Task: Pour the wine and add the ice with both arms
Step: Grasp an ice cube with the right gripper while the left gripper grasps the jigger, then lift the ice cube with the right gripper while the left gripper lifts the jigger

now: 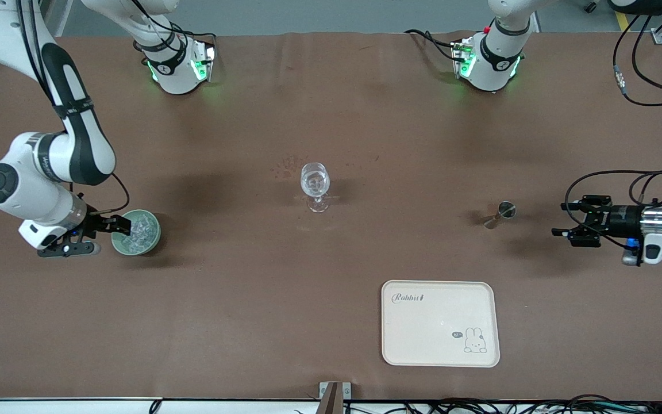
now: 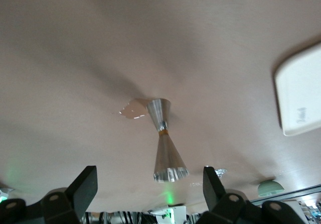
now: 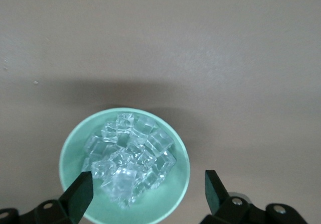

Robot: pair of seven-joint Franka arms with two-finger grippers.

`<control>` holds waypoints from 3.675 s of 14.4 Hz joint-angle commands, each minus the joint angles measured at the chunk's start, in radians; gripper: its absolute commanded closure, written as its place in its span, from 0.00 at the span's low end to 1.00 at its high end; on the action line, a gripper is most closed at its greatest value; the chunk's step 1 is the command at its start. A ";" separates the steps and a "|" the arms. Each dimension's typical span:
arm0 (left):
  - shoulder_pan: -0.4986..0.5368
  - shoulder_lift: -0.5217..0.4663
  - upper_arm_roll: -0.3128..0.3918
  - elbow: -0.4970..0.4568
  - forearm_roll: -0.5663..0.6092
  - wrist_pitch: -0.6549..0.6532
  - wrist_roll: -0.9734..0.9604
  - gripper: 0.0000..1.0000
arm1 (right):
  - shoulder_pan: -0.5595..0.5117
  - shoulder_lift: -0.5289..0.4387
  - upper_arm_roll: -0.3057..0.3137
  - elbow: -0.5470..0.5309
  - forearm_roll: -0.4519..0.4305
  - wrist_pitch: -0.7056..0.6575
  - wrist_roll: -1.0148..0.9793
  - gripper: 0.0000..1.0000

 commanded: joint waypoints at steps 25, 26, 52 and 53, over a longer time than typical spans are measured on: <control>-0.032 0.252 -0.009 -0.012 -0.318 -0.065 -0.074 0.20 | 0.017 0.022 0.011 -0.096 0.003 0.078 -0.008 0.53; -0.032 0.254 -0.009 -0.014 -0.318 -0.065 -0.071 0.21 | 0.017 0.022 0.011 -0.095 0.002 0.079 -0.007 0.53; -0.036 0.234 -0.015 -0.023 -0.309 -0.068 -0.057 0.99 | 0.021 0.038 0.012 -0.072 0.003 0.079 0.001 0.88; -0.039 0.228 -0.021 -0.018 -0.315 -0.067 -0.070 0.99 | 0.021 0.036 0.014 -0.059 0.003 0.067 0.007 0.90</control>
